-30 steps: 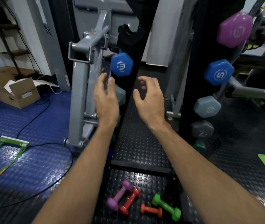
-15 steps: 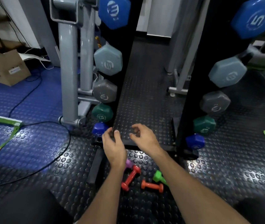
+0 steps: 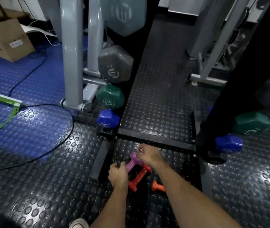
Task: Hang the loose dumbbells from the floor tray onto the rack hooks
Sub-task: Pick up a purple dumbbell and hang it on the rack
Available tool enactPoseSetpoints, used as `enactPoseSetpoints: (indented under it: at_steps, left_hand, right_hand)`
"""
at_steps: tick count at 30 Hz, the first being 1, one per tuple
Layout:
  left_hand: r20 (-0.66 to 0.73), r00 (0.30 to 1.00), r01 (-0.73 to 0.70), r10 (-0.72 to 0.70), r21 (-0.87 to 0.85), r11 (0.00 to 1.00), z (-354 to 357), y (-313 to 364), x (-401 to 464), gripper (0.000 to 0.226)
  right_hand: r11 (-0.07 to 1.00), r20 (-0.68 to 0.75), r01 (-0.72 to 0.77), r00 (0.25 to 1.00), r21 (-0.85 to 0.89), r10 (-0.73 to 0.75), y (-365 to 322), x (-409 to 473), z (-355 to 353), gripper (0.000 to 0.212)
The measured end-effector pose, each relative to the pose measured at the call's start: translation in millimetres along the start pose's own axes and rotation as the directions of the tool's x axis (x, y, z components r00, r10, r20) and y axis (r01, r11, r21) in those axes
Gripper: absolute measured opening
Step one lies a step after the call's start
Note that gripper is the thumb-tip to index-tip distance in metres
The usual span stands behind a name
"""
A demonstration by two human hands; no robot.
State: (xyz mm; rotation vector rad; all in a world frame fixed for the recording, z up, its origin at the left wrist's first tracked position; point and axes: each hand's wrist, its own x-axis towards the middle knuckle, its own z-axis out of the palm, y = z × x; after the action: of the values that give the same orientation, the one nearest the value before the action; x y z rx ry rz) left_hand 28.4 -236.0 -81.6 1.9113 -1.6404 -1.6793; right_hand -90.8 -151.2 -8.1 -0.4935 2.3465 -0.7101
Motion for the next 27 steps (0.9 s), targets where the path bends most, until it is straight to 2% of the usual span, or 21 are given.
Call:
enactPoseSetpoints:
  at_steps: [5, 8, 11, 14, 18, 22, 27]
  left_hand:
    - [-0.075, 0.996, 0.055, -0.047, 0.11, 0.992, 4, 5, 19, 0.058]
    - [-0.073, 0.985, 0.167, -0.159, 0.131, 0.977, 1, -1, 27, 0.057]
    - [-0.015, 0.958, 0.287, -0.286, 0.064, 0.956, -1, -5, 31, 0.055]
    - [0.067, 0.928, 0.365, -0.368, 0.052, 0.93, -1, -10, 35, 0.044]
    - [0.064, 0.935, 0.35, -0.348, -0.018, 0.937, 1, -19, 37, 0.034]
    - [0.055, 0.944, 0.326, -0.324, -0.039, 0.944, -2, -21, 32, 0.019]
    - [0.006, 0.949, 0.314, -0.315, -0.114, 0.943, 1, -17, 23, 0.021]
  right_hand:
    - [1.0, 0.075, -0.023, 0.997, 0.013, 0.022, 20, 30, 28, 0.027]
    - [0.998, 0.114, -0.039, 0.993, 0.044, 0.033, 31, 40, 39, 0.023]
    - [0.999, 0.145, -0.039, 0.989, 0.001, 0.038, 40, 46, 48, 0.027]
    - [0.997, 0.171, -0.011, 0.985, -0.073, 0.024, 45, 51, 55, 0.031]
    - [0.995, 0.167, 0.024, 0.986, -0.095, -0.008, 44, 55, 62, 0.035]
    - [1.0, 0.167, -0.003, 0.986, -0.016, 0.006, 49, 57, 62, 0.036]
    - [0.998, 0.183, -0.018, 0.983, 0.068, 0.005, 45, 52, 52, 0.044]
